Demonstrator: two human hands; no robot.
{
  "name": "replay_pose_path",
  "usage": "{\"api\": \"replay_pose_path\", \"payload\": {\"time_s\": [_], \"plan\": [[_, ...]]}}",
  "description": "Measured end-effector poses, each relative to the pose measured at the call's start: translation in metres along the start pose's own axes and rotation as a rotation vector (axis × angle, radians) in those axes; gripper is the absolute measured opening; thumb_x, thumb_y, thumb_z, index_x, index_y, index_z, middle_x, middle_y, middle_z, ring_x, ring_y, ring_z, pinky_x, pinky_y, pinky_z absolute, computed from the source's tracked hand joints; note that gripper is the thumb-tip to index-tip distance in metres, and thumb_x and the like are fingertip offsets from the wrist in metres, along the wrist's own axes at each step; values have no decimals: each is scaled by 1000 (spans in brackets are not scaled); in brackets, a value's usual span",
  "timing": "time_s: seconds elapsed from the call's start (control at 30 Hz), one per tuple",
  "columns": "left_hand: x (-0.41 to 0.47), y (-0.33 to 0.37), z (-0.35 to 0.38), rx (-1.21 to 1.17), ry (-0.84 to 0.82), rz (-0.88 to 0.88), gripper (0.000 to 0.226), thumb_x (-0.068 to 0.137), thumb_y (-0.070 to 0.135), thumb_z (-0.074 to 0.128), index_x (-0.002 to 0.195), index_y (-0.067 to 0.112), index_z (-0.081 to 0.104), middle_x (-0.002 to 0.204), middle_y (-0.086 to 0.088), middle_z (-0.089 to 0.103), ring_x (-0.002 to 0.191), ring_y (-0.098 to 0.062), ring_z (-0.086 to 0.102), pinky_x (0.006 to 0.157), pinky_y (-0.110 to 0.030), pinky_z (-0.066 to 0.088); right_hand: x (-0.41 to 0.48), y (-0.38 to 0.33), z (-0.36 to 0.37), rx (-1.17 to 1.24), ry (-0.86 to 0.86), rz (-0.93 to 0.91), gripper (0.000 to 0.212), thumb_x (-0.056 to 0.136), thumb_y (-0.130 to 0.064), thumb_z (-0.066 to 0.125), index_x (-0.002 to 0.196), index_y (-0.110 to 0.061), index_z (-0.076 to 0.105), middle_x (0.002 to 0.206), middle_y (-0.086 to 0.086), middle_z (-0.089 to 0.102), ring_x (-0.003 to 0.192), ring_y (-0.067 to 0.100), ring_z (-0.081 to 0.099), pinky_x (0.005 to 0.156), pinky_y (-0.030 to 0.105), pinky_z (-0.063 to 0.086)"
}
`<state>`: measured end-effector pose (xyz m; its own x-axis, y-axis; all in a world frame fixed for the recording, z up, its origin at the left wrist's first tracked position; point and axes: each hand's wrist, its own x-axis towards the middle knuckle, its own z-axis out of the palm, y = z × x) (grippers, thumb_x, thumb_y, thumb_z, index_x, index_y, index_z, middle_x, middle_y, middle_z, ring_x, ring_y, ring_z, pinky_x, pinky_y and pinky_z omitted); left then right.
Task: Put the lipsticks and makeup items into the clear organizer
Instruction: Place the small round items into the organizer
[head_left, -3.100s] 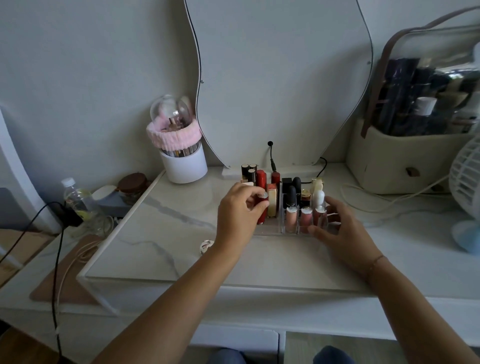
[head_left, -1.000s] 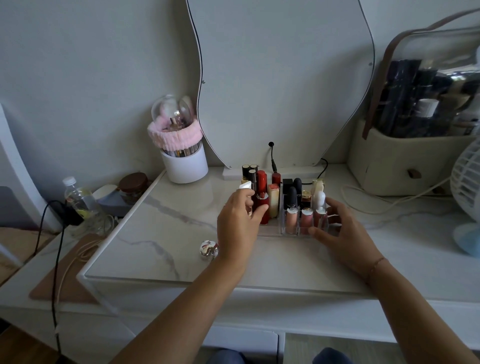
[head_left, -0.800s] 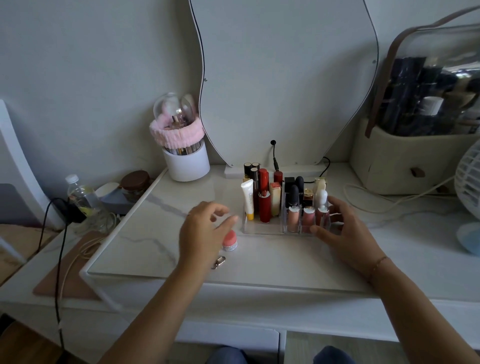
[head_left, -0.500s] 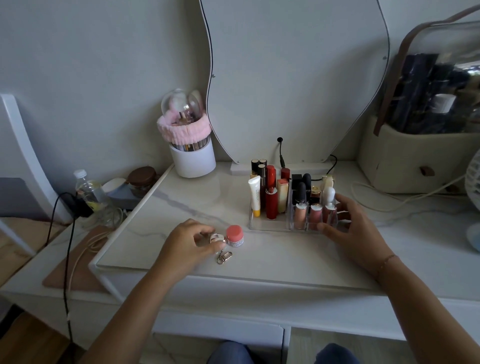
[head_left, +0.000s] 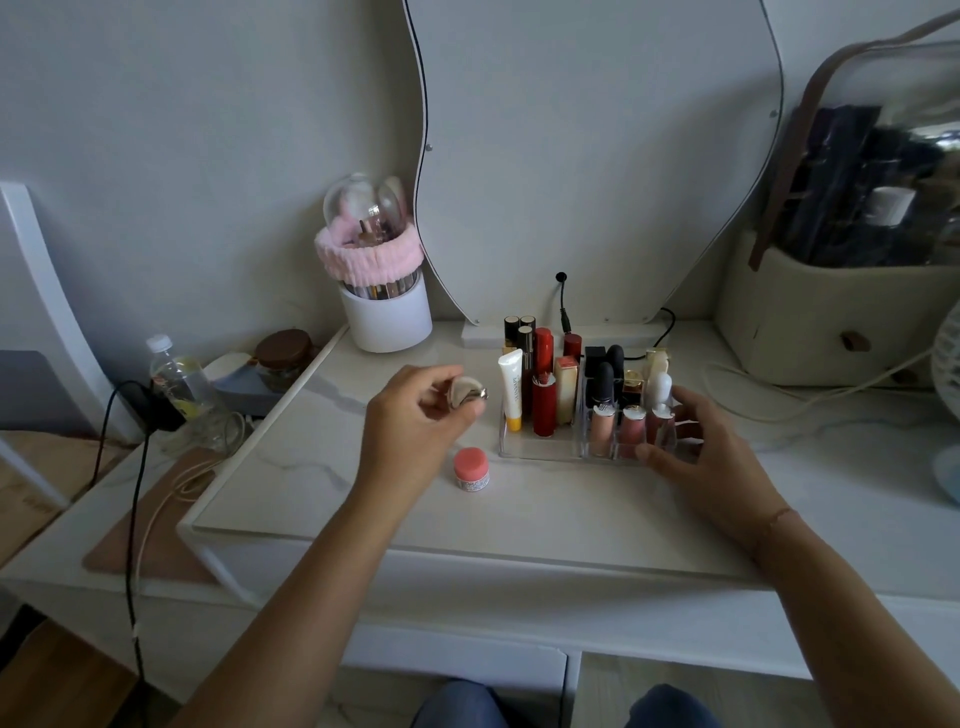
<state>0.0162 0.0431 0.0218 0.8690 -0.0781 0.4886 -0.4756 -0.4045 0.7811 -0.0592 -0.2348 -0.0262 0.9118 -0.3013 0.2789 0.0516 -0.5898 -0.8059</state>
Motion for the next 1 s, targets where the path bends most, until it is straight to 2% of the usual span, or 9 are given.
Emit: {"api": "replay_pose_path", "payload": {"time_s": [0.1, 0.3, 0.4, 0.57, 0.77, 0.9, 1.0], "plan": [[9, 8, 20, -14, 27, 41, 33, 68, 20, 78, 98, 26, 68, 92, 3, 67, 75, -5, 64, 68, -17, 52, -1, -2, -1, 7, 2, 1, 73, 76, -27, 73, 138, -22, 36, 125, 8, 53, 103, 20, 55, 86, 31, 45], [10, 10, 52, 4, 72, 154, 37, 67, 15, 79, 101, 23, 67, 89, 7, 60, 74, -1, 58, 70, -7, 43, -2, -3, -1, 8, 4, 1, 73, 75, -28, 73, 138, -22, 36, 124, 8, 53, 103, 21, 56, 88, 33, 47], [7, 6, 58, 10, 90, 180, 39, 67, 15, 79, 103, 23, 66, 90, 6, 60, 76, -2, 57, 71, -8, 44, -1, -2, -1, 18, 5, 4, 73, 75, -29, 73, 138, -23, 37, 124, 7, 53, 103, 21, 57, 89, 35, 48], [1, 0, 60, 39, 101, 159, 35, 67, 16, 79, 99, 21, 65, 88, 2, 61, 73, -4, 55, 67, -9, 43, 0, -1, -1, 6, 7, -8, 73, 75, -30, 73, 138, -22, 36, 123, 6, 52, 102, 19, 56, 89, 34, 49], [-15, -10, 59, 50, 45, 84, 34, 67, 17, 79, 97, 23, 64, 85, 10, 60, 74, -3, 56, 64, -6, 42, 0, 1, 0, -4, 14, -18, 74, 75, -31, 73, 138, -23, 36, 122, 5, 52, 102, 18, 56, 88, 33, 48], [-17, -11, 61, 61, 9, 13, 34, 67, 10, 79, 96, 20, 65, 87, 4, 63, 74, -10, 56, 65, -11, 42, 0, 1, 0, 2, 11, -20, 74, 74, -31, 73, 138, -23, 36, 126, 5, 51, 103, 19, 56, 89, 35, 49], [-17, -11, 61, 65, 6, 4, 34, 67, 9, 79, 97, 18, 66, 89, 2, 64, 75, -9, 57, 65, -7, 41, 0, 1, 0, 0, 14, -19, 73, 75, -30, 73, 138, -23, 36, 126, 6, 52, 103, 19, 56, 88, 33, 48]]}}
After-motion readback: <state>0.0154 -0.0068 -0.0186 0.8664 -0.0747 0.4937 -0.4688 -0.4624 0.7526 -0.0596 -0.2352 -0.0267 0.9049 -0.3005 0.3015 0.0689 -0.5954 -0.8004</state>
